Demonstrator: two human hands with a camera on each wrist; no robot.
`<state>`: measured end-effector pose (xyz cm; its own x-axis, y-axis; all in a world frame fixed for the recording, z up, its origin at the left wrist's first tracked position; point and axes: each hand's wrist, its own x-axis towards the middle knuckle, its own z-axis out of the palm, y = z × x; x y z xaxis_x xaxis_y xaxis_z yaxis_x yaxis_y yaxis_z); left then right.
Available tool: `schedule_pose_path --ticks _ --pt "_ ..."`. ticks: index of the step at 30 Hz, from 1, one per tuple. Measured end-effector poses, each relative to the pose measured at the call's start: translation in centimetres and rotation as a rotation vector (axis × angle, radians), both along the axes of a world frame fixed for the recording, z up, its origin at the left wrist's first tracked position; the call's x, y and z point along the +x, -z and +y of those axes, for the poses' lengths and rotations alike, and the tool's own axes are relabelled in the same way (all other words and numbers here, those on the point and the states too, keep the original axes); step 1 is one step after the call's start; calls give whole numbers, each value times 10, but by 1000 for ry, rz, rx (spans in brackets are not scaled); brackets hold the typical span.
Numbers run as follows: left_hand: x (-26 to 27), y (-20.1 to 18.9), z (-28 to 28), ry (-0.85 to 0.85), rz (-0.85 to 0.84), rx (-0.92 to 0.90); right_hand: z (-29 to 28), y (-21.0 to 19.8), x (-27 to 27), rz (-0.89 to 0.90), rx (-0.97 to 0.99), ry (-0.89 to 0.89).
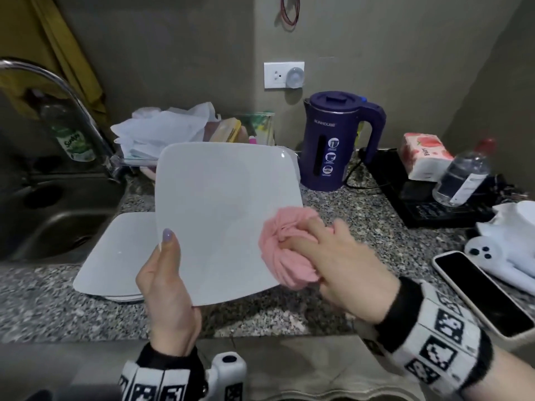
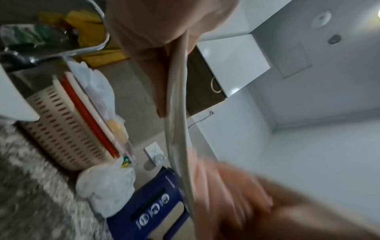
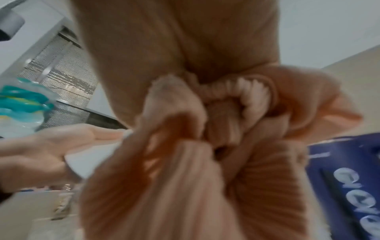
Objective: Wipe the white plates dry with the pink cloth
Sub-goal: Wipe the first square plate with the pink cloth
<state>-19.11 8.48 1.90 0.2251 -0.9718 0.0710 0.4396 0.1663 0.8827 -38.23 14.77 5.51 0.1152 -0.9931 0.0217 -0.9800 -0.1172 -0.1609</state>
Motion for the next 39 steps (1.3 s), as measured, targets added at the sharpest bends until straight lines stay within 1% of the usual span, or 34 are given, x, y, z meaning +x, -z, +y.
schedule_pose_path --ticks 3,4,5,7,9,10,11,12,13,14,15,16,17,19,21,22,23,24,25,27,28,29,30,32,33,34,35,36,38,39 --pt "-6 2 4 17 -36 -34 -13 0 44 -180 -35 -249" --pt "-7 1 6 26 -76 -57 -21 -5 53 -202 -68 -292" --pt "-6 1 7 35 -113 -82 -33 -13 54 -203 -115 -288" --pt "-2 2 8 46 -103 -104 -54 -35 37 -186 -243 -166" --pt "2 2 7 31 -53 -89 -59 -44 8 -66 -336 41" --pt "2 2 6 26 -34 -79 -56 -39 1 -25 -331 100" --pt "2 1 6 22 -29 -71 -49 -31 5 -30 -271 90" --pt "1 0 5 26 -38 -73 -39 -23 18 -86 -195 14" --pt "-1 0 4 31 -58 -78 -30 -14 37 -171 -146 -105" --pt "-1 2 4 37 -76 -83 -23 -8 55 -246 -129 -220" --pt "0 3 3 39 -80 -85 -23 -4 67 -245 -116 -280" --pt "1 3 2 43 -79 -92 -30 -6 69 -198 -140 -289" --pt "4 3 3 44 -80 -96 -41 -12 62 -148 -198 -254" --pt "7 1 4 48 -70 -104 -56 -23 34 -65 -327 -48" --pt "7 -3 6 38 -46 -100 -53 -27 5 -46 -283 162" --pt "5 -4 6 31 -37 -93 -45 -24 3 -72 -237 194" --pt "3 -5 6 17 -33 -81 -34 -18 9 -110 -174 162" --pt "2 -4 3 3 -39 -79 -22 -8 23 -161 -113 72" --pt "1 -4 2 -5 -39 -75 -11 1 40 -218 -68 -55" --pt "1 -2 1 22 -32 -72 -3 12 65 -244 -55 -274" --pt "1 -1 1 37 -28 -84 -10 9 67 -235 -86 -319" --pt "0 -2 3 35 -35 -90 -23 2 62 -217 -139 -296" --pt "-1 -1 5 33 -52 -98 -37 -9 54 -200 -208 -225" --pt "-3 1 10 57 -65 -107 -61 -35 34 -123 -339 -20" --pt "-7 0 14 85 -71 -101 -69 -43 25 -60 -363 82" --pt "-8 2 14 107 -77 -88 -71 -45 23 -22 -356 134" --pt "-8 1 14 126 -66 -76 -67 -46 26 -40 -342 112" --pt "-8 1 12 116 -67 -74 -61 -40 36 -74 -322 11" --pt "-5 6 10 62 -120 -84 -39 -24 61 -114 -240 -249" --pt "-3 7 9 49 -129 -93 -36 -20 65 -113 -209 -299"
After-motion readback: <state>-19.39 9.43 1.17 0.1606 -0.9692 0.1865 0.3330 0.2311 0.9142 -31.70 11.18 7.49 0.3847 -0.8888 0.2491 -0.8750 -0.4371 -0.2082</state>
